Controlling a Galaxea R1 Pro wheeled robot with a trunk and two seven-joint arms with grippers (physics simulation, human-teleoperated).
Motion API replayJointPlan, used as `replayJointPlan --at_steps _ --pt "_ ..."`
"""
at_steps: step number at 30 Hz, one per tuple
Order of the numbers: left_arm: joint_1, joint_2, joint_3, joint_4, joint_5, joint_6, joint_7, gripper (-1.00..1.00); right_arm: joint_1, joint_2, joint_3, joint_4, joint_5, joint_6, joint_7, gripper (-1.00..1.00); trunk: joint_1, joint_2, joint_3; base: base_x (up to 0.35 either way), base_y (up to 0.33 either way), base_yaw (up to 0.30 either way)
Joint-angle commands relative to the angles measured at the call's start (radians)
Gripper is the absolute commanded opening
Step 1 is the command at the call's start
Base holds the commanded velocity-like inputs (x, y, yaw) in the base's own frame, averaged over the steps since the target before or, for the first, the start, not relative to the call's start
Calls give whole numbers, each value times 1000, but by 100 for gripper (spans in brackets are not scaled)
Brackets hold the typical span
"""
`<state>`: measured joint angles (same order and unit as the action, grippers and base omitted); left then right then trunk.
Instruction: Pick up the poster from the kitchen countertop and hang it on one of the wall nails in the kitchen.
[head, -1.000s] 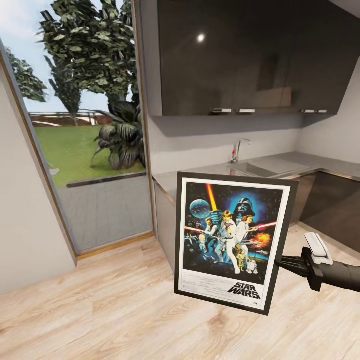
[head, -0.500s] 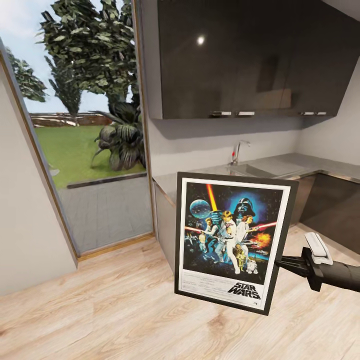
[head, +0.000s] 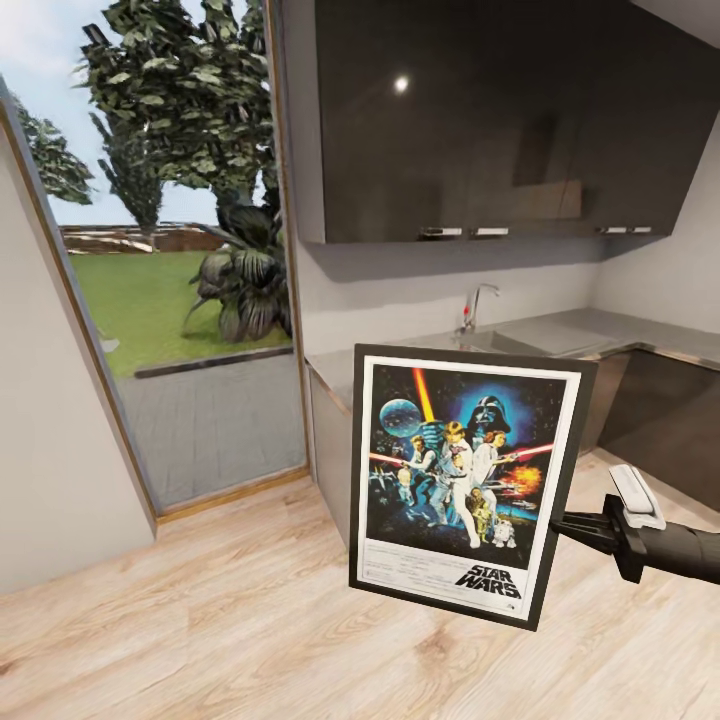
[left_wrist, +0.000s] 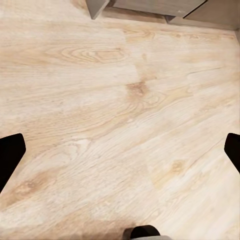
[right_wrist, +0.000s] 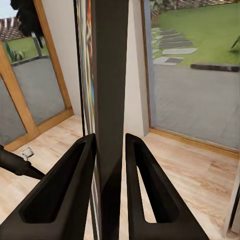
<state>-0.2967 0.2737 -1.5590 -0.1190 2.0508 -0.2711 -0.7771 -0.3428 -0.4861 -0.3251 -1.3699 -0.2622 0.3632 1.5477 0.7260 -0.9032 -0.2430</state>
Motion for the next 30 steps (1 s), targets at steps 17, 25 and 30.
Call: replayJointPlan --at_steps 17,25,30 --pt "-1 1 -8 -2 8 -5 -1 100 -1 0 0 0 -3 11 6 -100 -65 118 52 0 0 0" --pt "-1 0 -8 -2 8 -5 0 100 -1 0 0 0 -3 11 6 -100 -96 174 77 0 0 0" --pt "-1 -1 -8 -2 8 -5 1 100 -1 0 0 0 -3 11 6 -100 -115 209 93 0 0 0"
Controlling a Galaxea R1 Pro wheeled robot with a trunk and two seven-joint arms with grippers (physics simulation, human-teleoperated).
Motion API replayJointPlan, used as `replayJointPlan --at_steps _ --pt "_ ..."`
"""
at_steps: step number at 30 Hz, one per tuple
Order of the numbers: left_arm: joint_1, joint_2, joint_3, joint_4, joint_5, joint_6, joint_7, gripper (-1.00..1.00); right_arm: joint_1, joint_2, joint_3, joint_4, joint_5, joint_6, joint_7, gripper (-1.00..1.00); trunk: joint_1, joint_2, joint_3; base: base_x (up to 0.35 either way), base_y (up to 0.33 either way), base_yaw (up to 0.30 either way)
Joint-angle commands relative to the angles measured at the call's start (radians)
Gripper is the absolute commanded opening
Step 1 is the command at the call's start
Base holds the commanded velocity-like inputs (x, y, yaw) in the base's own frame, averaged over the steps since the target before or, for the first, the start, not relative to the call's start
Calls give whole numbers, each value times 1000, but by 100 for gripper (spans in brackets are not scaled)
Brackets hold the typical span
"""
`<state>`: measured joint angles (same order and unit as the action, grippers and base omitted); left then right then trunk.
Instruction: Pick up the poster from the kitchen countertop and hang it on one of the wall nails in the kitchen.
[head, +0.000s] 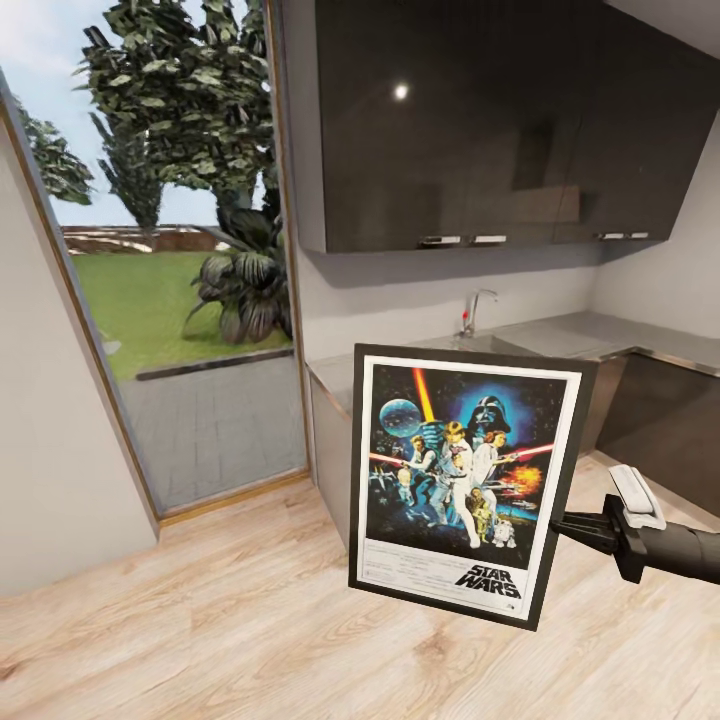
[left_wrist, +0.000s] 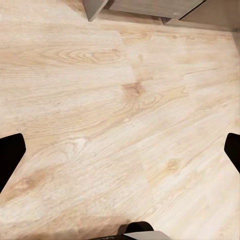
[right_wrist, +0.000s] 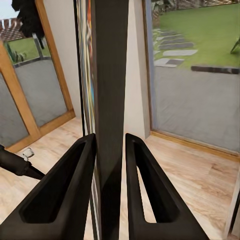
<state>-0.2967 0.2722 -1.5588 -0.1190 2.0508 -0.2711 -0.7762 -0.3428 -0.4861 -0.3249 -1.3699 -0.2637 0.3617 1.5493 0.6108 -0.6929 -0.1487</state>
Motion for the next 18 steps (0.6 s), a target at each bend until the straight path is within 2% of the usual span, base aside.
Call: replayJointPlan --at_steps 1,18 --pt "-1 1 -8 -2 8 -5 0 100 -1 0 0 0 -2 13 4 -100 -4 6 2 0 0 0" --pt "-1 1 -9 -2 8 -5 -1 100 -1 0 0 0 -2 13 5 -100 -69 125 55 0 0 0"
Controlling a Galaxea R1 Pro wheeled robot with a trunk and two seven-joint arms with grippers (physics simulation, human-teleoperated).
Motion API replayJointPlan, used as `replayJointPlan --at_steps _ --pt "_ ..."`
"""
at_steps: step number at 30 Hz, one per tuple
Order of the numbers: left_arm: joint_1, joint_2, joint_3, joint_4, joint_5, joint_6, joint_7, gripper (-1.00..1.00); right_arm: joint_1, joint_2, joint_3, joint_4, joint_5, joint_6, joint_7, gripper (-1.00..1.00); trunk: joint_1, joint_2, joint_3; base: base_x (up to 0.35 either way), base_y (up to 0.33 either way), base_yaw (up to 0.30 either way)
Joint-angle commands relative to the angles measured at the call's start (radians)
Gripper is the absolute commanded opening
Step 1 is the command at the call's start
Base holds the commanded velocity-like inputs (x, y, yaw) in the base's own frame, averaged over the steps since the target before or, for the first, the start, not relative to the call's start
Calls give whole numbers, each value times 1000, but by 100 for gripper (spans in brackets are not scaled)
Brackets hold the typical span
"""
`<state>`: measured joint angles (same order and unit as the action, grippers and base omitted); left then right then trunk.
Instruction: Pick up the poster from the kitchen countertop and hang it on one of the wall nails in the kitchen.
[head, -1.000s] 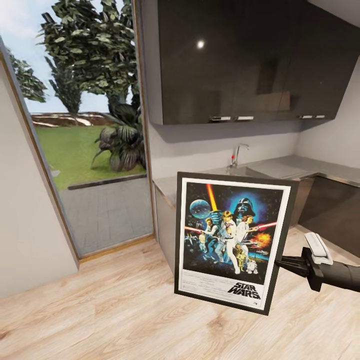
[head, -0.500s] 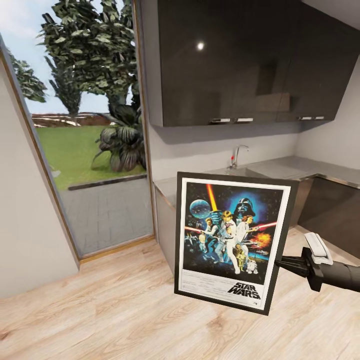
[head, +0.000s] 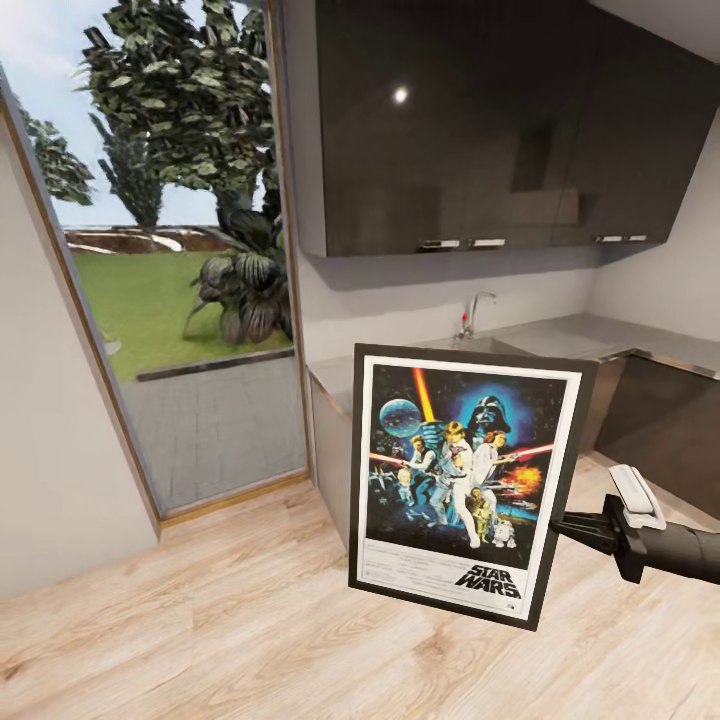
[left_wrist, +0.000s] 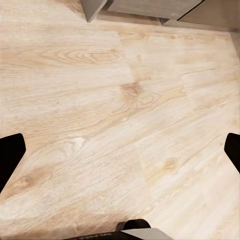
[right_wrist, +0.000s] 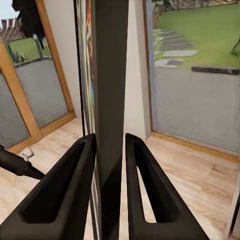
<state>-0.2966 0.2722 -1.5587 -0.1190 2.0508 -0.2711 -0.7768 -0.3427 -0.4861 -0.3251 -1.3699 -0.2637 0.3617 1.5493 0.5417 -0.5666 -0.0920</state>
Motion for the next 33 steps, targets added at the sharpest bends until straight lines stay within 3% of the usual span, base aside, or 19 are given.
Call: replayJointPlan --at_steps 1,24,33 --pt "-1 1 -8 -2 8 -5 0 100 -1 0 0 0 -2 13 5 -100 -4 6 1 0 0 0" --pt "-1 1 -8 -2 8 -5 0 100 -1 0 0 0 -3 13 5 -100 -92 167 73 0 0 0" --pt "-1 1 -8 -2 8 -5 0 100 -1 0 0 0 -3 13 5 -100 -92 167 73 0 0 0"
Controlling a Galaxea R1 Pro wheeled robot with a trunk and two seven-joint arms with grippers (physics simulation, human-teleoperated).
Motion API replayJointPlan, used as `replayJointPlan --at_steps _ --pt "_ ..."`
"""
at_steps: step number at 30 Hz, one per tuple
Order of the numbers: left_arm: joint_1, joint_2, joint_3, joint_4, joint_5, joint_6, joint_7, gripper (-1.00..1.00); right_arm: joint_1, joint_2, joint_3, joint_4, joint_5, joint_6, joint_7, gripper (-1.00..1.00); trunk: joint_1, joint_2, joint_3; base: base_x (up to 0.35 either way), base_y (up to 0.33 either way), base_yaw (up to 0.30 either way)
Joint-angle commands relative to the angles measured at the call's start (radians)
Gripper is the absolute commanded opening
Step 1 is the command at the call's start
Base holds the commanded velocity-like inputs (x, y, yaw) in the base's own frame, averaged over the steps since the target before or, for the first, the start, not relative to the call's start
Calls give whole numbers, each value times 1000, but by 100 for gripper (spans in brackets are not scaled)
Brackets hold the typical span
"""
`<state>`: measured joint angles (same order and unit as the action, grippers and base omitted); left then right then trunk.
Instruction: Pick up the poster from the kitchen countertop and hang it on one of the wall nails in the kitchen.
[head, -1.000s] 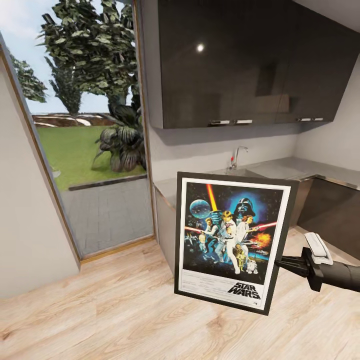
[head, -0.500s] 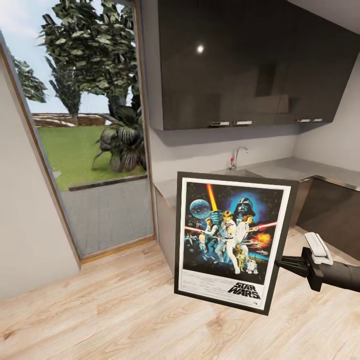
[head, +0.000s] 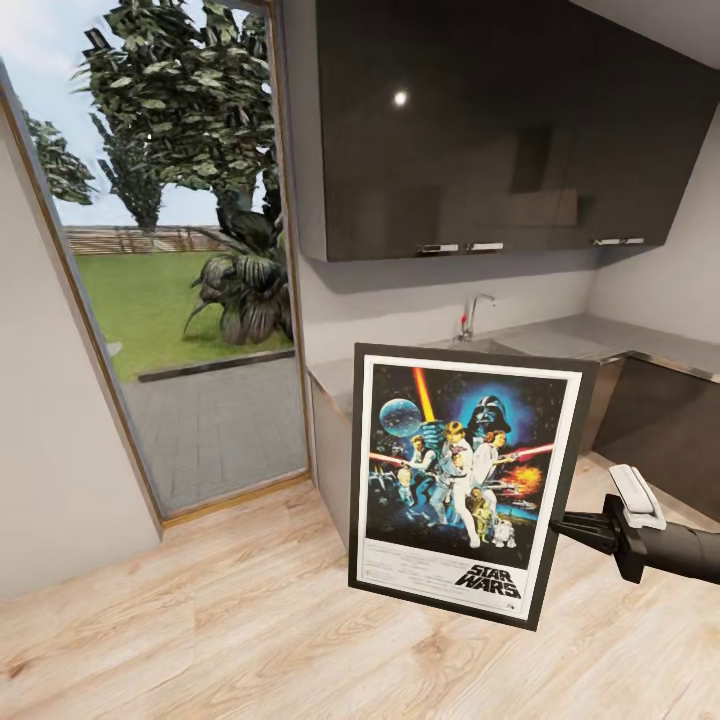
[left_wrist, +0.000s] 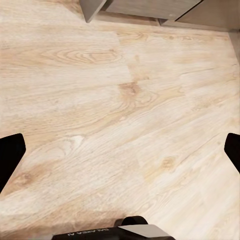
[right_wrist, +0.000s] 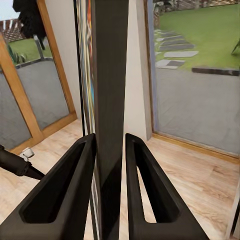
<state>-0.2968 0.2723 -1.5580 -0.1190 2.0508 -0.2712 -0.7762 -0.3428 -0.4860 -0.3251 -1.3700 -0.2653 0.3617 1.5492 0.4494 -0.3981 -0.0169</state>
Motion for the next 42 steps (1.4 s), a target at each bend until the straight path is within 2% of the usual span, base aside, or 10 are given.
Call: replayJointPlan --at_steps 1,42 --pt "-1 1 -8 -2 8 -5 -1 100 -1 0 0 0 -2 13 5 -100 1 -2 -2 0 0 0" --pt "-1 1 -8 -2 8 -5 0 100 -1 0 0 0 -2 15 5 -100 1 -2 -2 0 0 2"
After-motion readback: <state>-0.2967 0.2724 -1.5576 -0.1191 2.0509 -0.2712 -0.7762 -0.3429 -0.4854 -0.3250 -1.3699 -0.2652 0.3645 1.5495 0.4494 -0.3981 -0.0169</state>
